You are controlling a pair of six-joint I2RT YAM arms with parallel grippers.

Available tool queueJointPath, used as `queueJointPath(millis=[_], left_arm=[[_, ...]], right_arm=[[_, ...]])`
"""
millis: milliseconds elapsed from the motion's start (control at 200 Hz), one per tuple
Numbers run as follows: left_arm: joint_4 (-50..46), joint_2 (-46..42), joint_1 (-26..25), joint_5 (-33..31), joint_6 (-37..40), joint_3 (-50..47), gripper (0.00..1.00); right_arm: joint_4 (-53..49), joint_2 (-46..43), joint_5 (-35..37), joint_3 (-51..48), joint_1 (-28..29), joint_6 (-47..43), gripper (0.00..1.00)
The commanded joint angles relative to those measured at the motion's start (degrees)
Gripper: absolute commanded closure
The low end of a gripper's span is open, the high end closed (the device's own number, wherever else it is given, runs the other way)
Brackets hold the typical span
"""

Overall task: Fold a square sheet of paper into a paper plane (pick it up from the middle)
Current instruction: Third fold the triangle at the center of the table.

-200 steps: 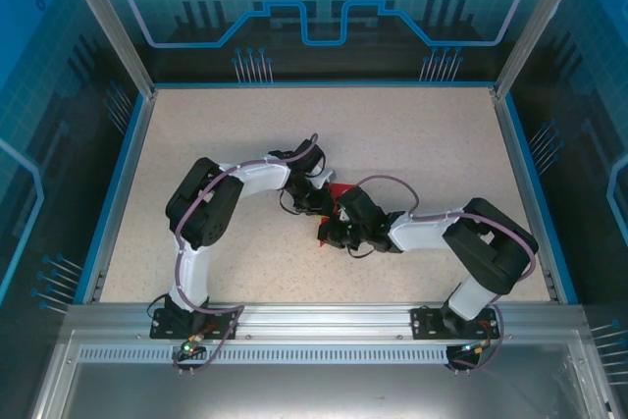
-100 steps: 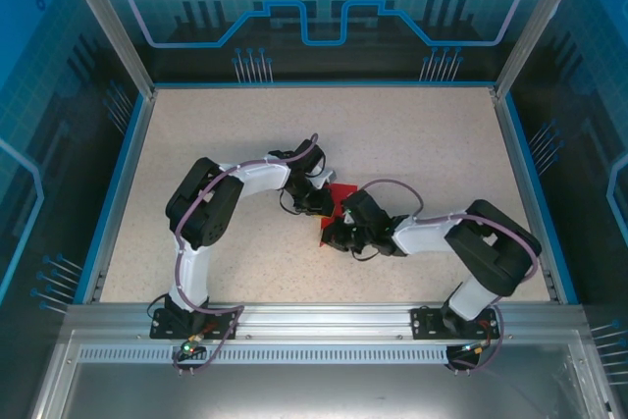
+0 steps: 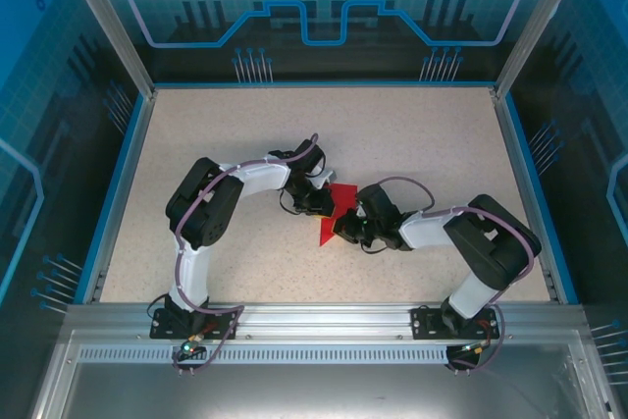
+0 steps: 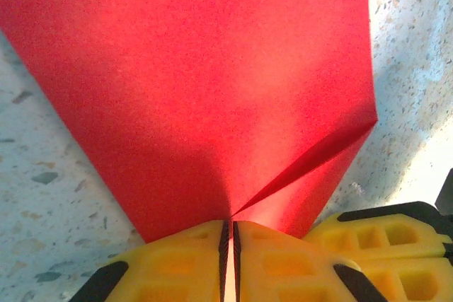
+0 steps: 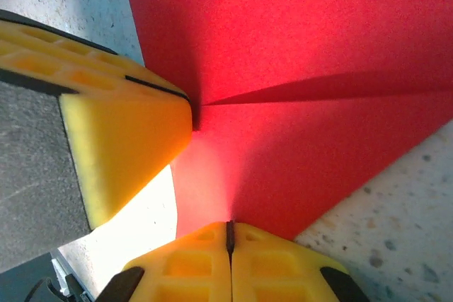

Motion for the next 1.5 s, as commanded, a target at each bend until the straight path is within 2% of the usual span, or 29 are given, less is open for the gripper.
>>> queueJointPath(millis=[0,265,465,680,835,1005,1175,1335,1496], left_arm=[[-1.94,1.60,-0.15,-0.43,1.42,1.09,0.85],[-2.03,1.64,-0.18,-0.43,1.42,1.12,0.85],[-2.03,1.70,-0.18,-0.30,1.42,1.18,0.85],[-2.26,1.51,-0.18,-0.34,1.51,1.27,0.85],[-2.43,1.51,-0.16,-0.49,1.66,1.26,0.85],[-2.56,1.28,-0.17,-0.38,1.82,1.45,0.85],[-2.56,1.30,-0.20,-0.25,1.76,1.45,0.85],[-2.65,1.25,-0.15,-0.27,1.86,1.38,0.85],[-2.91,1.16,-0.14,-0.42,2.07,1.31,0.85]], right_arm=[[-1.13,0.09,0.04,0.01,-0.62,-0.74,0.95],[-3.23,-6.07,-1.63,0.94,-5.07,-3.94,0.93],[-3.14,-2.93,-4.25,1.89,-7.57,-5.88,0.93],[-5.19,1.13,-2.65,2.66,-7.95,-6.47,0.94],[-7.33,-1.37,-3.00,3.65,-8.21,-7.44,0.94],[-7.49,-4.76,-3.79,2.98,-11.09,-8.33,0.92],[-5.80,-0.91,-6.56,3.67,-12.56,-9.69,0.92],[-5.83,4.03,-5.88,4.30,-12.64,-9.59,0.94],[-4.75,3.18,-7.15,4.34,-13.01,-9.24,0.95]])
